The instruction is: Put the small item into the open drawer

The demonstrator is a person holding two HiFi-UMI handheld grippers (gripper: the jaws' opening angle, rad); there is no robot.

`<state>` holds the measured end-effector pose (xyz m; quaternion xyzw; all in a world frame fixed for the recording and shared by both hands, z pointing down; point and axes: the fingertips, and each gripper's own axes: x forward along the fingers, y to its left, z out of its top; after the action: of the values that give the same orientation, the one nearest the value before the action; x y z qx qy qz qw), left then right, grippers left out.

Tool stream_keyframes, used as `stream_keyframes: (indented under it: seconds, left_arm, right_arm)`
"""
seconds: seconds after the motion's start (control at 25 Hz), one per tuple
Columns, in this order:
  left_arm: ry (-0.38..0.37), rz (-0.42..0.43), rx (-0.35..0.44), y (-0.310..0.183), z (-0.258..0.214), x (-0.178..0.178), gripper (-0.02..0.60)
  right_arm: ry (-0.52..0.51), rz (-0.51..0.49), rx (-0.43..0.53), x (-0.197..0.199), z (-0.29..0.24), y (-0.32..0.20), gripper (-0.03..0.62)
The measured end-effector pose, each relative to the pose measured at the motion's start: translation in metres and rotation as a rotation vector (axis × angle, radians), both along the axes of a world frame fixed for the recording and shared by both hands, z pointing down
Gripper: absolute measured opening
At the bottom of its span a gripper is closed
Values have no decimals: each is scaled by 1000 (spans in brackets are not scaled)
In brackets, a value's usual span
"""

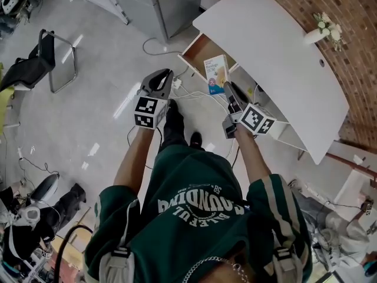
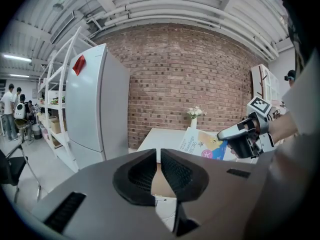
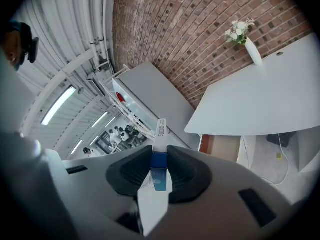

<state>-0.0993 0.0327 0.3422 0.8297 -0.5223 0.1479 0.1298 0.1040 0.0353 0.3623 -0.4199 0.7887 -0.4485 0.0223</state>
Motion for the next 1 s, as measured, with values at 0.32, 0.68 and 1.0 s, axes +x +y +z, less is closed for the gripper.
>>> stream_keyframes:
  seconds: [0.32, 0.68, 1.0]
  left_arm:
    - [14, 72, -32, -64, 14, -24, 38]
    - [22, 169, -68, -115, 30, -43, 38]
    - [34, 273, -99, -127, 46, -33, 38]
  right_arm:
    - [23, 60, -29, -28, 10, -51, 112]
    - [43, 146, -60, -56, 11, -87, 112]
    - [56, 233, -87, -58, 18, -86, 112]
